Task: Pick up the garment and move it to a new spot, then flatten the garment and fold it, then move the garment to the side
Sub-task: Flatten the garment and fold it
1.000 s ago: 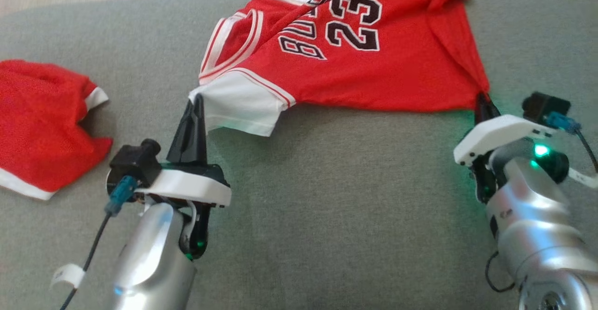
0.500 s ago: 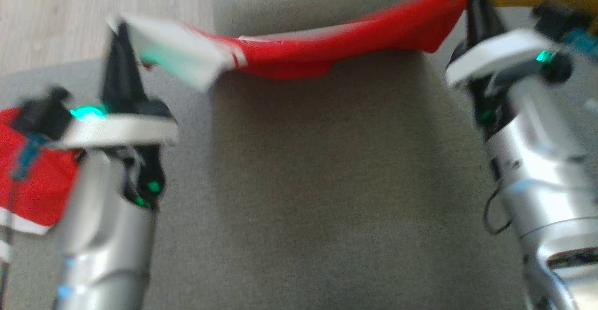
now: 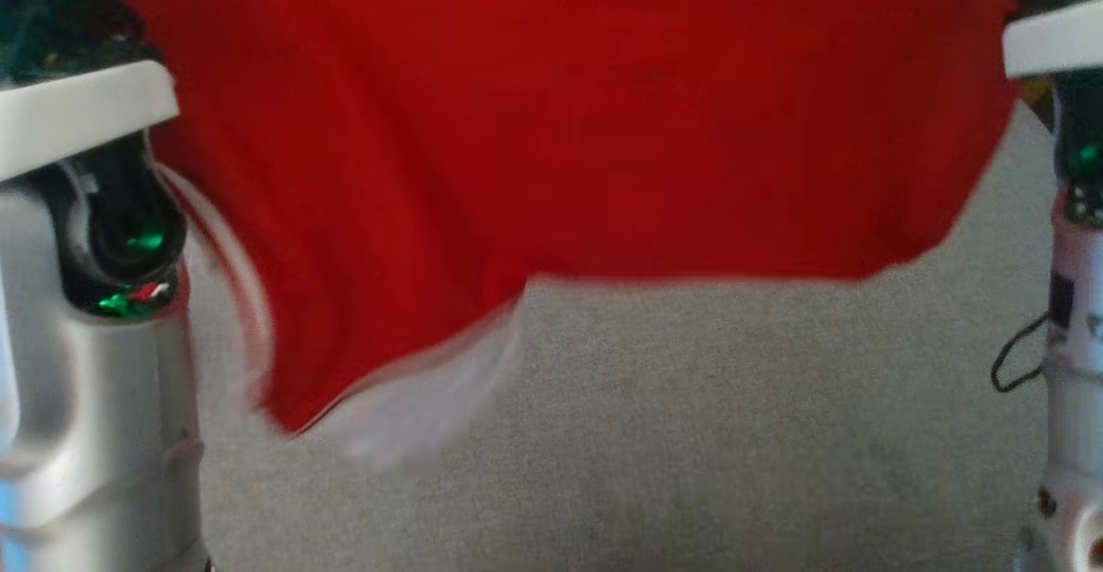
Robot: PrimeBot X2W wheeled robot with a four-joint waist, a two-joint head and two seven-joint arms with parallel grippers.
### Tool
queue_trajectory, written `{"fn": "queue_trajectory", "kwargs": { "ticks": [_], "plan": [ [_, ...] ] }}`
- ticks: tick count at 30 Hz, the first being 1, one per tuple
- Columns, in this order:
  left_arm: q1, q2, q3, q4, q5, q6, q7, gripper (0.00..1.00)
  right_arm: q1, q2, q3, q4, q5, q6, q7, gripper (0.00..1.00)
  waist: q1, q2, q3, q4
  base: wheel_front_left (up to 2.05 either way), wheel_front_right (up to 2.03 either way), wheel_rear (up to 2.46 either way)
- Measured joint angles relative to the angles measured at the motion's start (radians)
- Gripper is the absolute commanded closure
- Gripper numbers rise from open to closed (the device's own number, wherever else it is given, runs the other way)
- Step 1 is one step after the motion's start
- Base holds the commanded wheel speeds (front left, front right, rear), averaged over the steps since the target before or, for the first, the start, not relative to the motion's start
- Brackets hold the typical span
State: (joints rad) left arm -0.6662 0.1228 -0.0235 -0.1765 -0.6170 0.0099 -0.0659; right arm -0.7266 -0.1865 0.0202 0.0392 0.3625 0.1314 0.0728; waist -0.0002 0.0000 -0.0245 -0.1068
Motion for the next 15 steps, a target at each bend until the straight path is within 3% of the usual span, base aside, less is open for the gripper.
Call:
{"fn": "queue_trajectory", "kwargs": {
  "ticks": [4, 9, 15],
  "plan": [
    [-0.006, 0.01, -0.002, -0.062, 0.0, 0.027, 0.057, 1.0, 0.069, 0.051, -0.049, -0.124, -0.067, 0.0, 0.115, 1.0, 0.0, 0.0, 0.018, 0.0, 0.0, 0.0, 0.0],
    [-0.023, 0.032, -0.017, -0.005, -0.001, 0.035, 0.135, 1.0, 0.081, 0.076, -0.081, -0.147, -0.117, 0.0, 0.215, 1.0, 0.0001, 0.0, 0.059, 0.001, 0.0, 0.0, 0.0],
    [-0.231, 0.05, -0.044, 0.256, -0.021, 0.021, 0.209, 1.0, -0.057, 0.067, -0.072, 0.044, -0.135, 0.0, 0.251, 1.0, 0.0004, 0.0, 0.181, 0.003, 0.0, 0.0, 0.0]
  ]
}}
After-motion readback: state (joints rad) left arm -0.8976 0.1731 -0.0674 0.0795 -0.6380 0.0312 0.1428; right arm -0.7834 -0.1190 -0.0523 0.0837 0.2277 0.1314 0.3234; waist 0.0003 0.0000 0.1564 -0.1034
